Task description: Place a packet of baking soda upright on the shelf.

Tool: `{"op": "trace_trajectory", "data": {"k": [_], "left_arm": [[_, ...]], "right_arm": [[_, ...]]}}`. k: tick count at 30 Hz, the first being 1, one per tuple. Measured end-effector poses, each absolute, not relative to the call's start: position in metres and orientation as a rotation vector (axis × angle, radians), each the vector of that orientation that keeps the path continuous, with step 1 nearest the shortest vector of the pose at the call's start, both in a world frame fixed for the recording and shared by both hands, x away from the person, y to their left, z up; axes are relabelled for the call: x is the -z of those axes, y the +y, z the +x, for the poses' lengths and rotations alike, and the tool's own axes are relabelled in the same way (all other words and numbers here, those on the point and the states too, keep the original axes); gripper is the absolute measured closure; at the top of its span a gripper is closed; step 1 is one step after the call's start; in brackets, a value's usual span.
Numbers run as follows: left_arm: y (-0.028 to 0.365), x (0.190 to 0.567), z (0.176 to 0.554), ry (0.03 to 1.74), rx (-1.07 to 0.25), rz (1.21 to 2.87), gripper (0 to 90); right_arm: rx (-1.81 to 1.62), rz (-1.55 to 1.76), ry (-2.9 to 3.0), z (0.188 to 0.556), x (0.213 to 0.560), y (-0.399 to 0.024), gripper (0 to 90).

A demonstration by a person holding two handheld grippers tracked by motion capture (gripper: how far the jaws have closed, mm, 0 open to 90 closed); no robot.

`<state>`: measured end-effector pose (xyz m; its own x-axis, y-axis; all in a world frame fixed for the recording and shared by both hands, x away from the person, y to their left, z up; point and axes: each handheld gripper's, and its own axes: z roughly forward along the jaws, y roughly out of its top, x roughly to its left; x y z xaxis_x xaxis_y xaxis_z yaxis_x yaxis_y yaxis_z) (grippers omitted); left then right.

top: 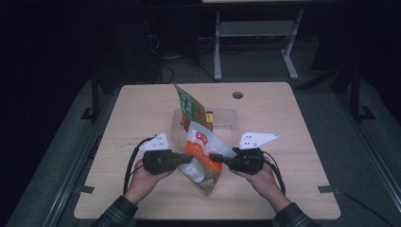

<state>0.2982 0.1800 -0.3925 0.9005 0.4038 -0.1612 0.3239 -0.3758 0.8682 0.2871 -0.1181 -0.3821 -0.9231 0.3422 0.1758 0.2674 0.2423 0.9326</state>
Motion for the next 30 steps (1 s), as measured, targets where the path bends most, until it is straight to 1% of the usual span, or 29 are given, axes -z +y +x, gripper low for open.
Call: {"op": "trace_trajectory", "data": {"k": [6,9,11,19,25,30], "left_arm": [[0.179,0.393,0.298,0.559,-0.143,2.005,64.8],[0.182,0.394,0.298,0.576,-0.161,2.007,54.8],[0.186,0.395,0.298,0.592,-0.141,2.003,52.8],[0.2,0.406,0.284,0.617,-0.134,2.059,44.2],[0.214,0.415,0.278,0.676,-0.116,2.06,40.0],[0.219,0.422,0.282,0.717,-0.104,2.067,37.0]], "right_arm": [[-1.783,0.556,2.414,0.285,0.377,-0.122,90.0],[-1.769,0.541,2.407,0.284,0.375,-0.125,90.0],[-1.73,0.529,2.414,0.282,0.373,-0.127,90.0],[-1.67,0.519,2.408,0.276,0.368,-0.146,90.0],[-1.677,0.505,2.393,0.272,0.361,-0.167,90.0],[-1.668,0.495,2.395,0.271,0.349,-0.18,90.0]]}}
